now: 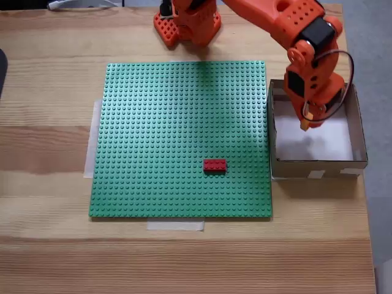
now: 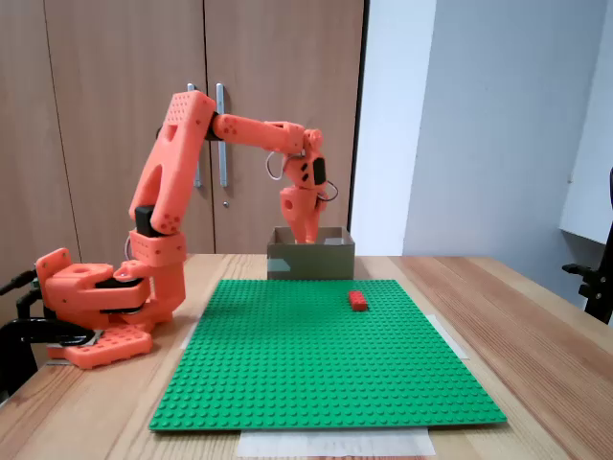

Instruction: Pick the yellow lego block and put it in the box.

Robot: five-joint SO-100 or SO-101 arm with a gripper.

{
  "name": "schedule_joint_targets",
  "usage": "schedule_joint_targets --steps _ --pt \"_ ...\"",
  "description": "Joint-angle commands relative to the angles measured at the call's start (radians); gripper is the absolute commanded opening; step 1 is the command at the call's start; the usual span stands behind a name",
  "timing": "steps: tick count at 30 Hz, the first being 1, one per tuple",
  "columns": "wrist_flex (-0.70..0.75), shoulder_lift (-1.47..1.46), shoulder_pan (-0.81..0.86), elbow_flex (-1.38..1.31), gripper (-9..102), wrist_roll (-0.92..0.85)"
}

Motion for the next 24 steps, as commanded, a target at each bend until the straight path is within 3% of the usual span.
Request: schedule_joint_targets --steps 1,11,17,24 --pt "-0.021 -0.014 0.002 -0.060 -1 -0.002" --pt "-0.057 -0.106 -0.012 -0.133 -1 0.006" --pt "0.017 -0.224 -0.034 -0.310 -1 0.006" --pt "0.025 -0.227 -0.048 -0.287 -1 0.021"
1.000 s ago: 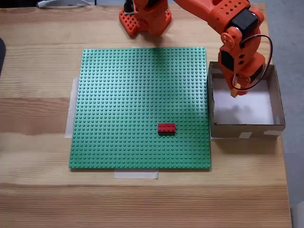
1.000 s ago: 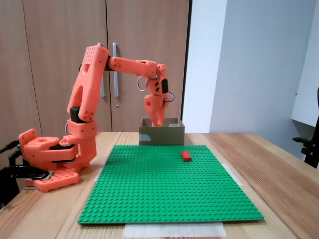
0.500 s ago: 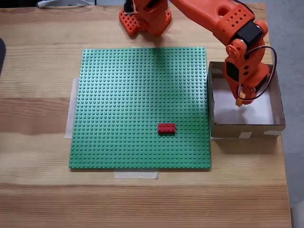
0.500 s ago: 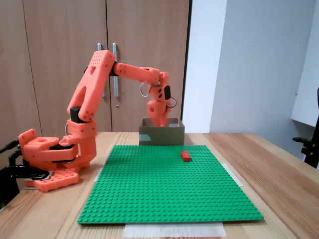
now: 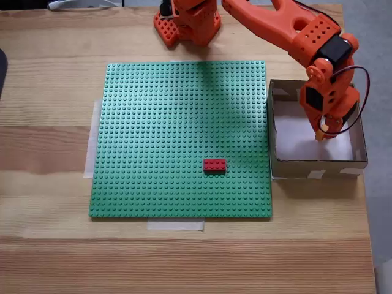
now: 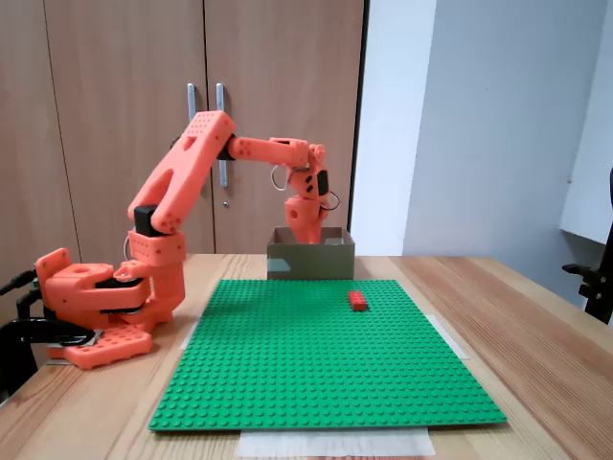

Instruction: Pick the yellow lego block and put it in the box.

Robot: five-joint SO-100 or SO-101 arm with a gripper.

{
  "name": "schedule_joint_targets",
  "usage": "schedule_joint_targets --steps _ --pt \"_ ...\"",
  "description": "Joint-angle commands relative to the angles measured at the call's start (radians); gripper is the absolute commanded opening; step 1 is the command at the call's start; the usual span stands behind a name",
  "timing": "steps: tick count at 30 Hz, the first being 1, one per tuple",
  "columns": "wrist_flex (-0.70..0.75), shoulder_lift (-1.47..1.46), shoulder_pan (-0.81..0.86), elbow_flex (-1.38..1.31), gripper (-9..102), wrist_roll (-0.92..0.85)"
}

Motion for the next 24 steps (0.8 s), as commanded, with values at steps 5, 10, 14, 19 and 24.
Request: schedule_joint_targets --steps 5,10,14,19,24 --pt "0.028 0.008 0.009 0.003 -1 0.005" --pt "0.060 0.008 0.017 0.002 -1 -0.009" --pt "0.058 0.008 0.025 0.003 7 -0.012" --pt "0.052 0.008 0.034 0.008 7 -0.003" --pt "0.054 0.008 0.041 0.012 12 -0.009"
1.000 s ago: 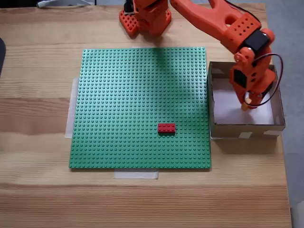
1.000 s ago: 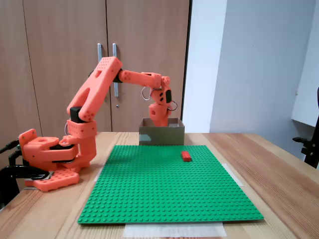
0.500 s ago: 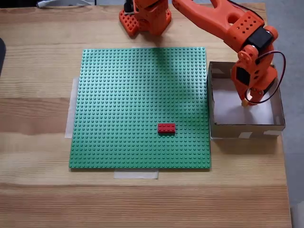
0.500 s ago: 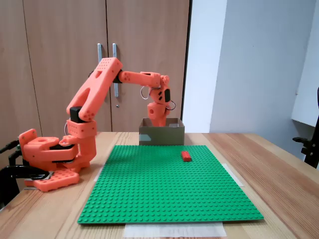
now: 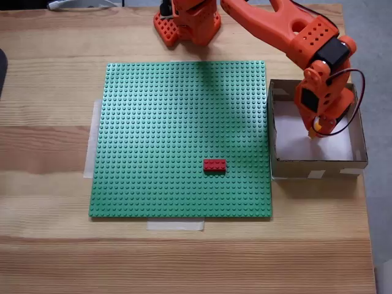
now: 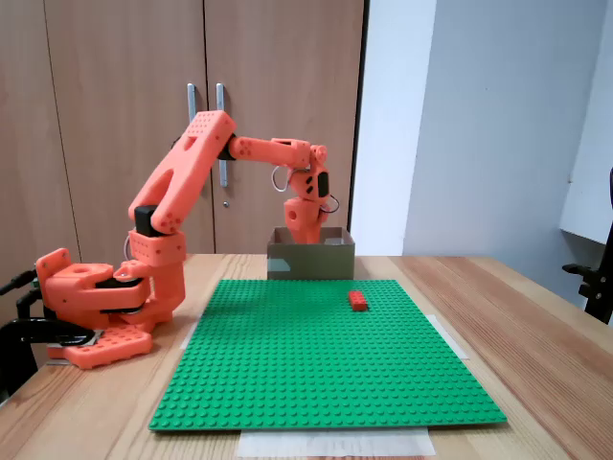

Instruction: Pick the yellow lego block and put it in the box.

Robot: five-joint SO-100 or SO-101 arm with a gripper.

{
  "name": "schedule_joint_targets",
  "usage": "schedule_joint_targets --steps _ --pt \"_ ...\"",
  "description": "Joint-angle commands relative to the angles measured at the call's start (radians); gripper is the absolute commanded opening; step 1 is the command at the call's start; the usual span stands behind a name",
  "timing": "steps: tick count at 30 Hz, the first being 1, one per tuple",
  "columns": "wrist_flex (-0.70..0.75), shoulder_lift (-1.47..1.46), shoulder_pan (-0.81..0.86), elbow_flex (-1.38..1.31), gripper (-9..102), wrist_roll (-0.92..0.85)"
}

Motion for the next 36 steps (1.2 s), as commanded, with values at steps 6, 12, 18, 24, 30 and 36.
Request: schedule_joint_targets --steps 6,12,18,24,30,36 --pt "0.000 0.008 0.017 0.005 15 -0.005" --pt "0.017 0.018 0.015 -0.025 20 -0.008" --pt "0.075 0.023 0.005 -0.104 19 -0.006" --pt "0.137 0.081 -0.002 -0.189 19 -0.005" --pt "0.049 0.368 0.011 0.080 19 -0.018" --pt "-0.025 0.566 0.054 0.268 19 -0.031"
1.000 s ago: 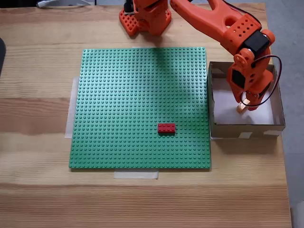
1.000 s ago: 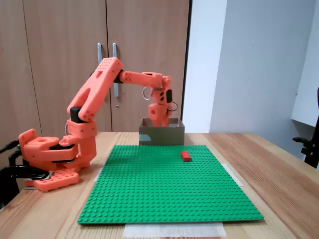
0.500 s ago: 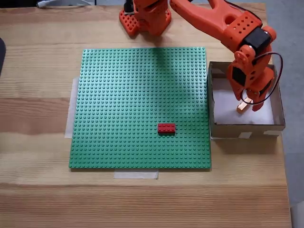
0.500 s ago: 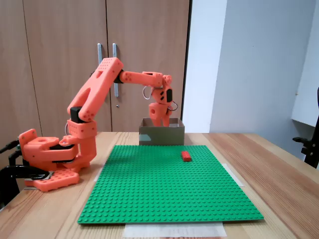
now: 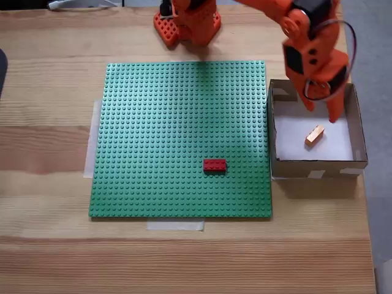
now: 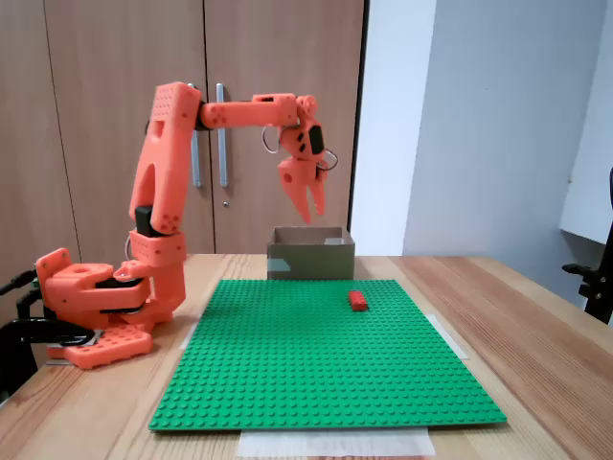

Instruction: Pick the yellow lego block and put it in the box.

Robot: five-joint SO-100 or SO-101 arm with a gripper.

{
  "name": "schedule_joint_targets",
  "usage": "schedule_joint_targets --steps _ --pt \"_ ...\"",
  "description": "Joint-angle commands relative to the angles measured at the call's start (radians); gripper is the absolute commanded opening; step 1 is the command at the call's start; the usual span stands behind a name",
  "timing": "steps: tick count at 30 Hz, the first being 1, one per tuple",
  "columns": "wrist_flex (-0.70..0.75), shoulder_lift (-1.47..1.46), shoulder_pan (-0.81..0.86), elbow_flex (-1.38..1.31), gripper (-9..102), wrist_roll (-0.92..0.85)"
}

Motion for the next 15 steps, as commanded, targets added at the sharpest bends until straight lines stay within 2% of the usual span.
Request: schedule_joint_targets --steps 1,15 --pt "-0.046 0.163 0.035 0.078 19 -0.008" --pt "-0.224 0.568 0.255 0.394 19 -0.029"
